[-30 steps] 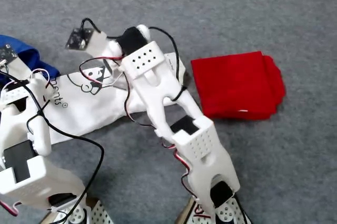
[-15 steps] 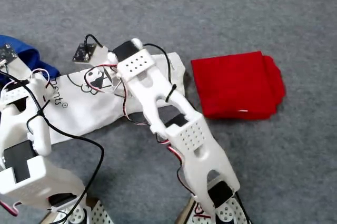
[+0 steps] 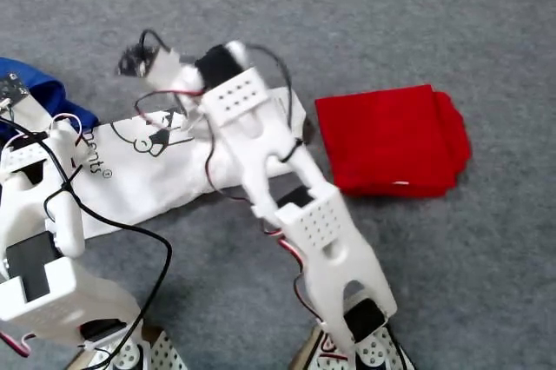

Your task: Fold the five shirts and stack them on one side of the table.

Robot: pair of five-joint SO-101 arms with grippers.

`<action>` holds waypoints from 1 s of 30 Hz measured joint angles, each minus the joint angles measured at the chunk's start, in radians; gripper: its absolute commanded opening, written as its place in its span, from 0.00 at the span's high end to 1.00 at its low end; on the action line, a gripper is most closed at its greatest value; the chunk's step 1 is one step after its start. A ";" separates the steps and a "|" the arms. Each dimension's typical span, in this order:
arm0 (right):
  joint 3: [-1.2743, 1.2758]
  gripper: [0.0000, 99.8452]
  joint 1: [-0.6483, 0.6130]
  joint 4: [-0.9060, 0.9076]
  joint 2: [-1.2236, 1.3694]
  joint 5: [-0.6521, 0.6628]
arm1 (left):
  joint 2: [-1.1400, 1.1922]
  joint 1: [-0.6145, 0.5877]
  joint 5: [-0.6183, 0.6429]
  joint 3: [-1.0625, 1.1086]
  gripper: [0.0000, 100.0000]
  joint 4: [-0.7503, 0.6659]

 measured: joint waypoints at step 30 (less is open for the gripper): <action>0.844 1.00 0.304 -0.087 -0.907 0.000 | 0.008 -0.170 -0.370 -0.434 0.83 0.730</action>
